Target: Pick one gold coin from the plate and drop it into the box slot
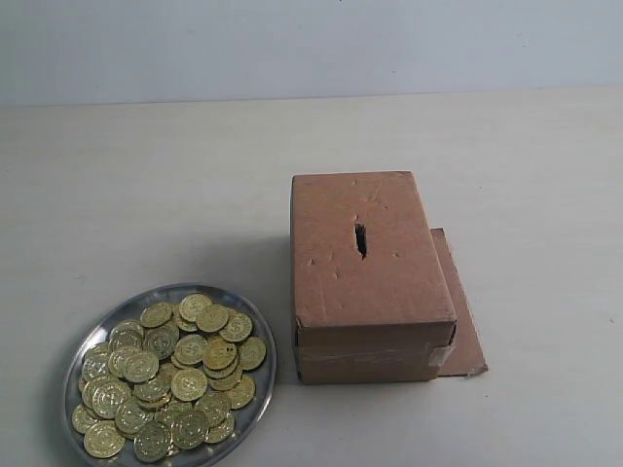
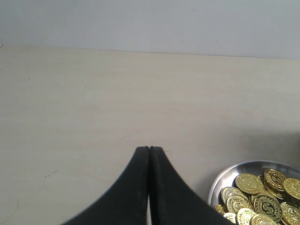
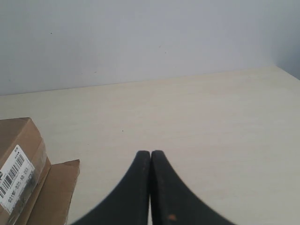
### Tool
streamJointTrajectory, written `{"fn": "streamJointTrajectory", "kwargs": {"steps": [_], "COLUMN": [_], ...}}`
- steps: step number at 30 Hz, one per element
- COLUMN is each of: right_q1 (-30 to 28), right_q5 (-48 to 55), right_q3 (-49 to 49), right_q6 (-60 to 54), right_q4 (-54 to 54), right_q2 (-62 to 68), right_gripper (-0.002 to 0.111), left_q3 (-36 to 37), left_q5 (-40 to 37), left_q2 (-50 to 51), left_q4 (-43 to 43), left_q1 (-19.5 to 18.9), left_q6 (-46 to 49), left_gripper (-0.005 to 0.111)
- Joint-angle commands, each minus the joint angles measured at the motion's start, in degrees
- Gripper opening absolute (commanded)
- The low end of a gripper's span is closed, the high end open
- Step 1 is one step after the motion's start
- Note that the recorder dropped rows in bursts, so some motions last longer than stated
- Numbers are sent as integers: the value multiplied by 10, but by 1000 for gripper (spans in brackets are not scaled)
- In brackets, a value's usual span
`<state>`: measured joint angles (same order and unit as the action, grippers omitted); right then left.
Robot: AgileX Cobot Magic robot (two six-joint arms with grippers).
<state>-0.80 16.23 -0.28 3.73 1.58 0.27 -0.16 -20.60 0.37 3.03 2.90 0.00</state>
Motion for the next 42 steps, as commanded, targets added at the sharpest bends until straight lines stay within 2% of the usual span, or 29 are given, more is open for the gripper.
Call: {"fn": "streamJointTrajectory", "kwargs": {"steps": [1, 42], "right_q1": [-2, 8], "right_q5": [-2, -11], "right_q3": [3, 3], "right_q6": [0, 0], "right_q4": [1, 1], "right_q2": [-3, -3], "right_gripper": [0, 0], "left_q3": [2, 2], "left_q5": [2, 2], "left_q2": [-4, -4], "left_q4": [5, 5], "left_q1": [-1, -1], "left_q6": [-6, -6], "left_gripper": [0, 0]}}
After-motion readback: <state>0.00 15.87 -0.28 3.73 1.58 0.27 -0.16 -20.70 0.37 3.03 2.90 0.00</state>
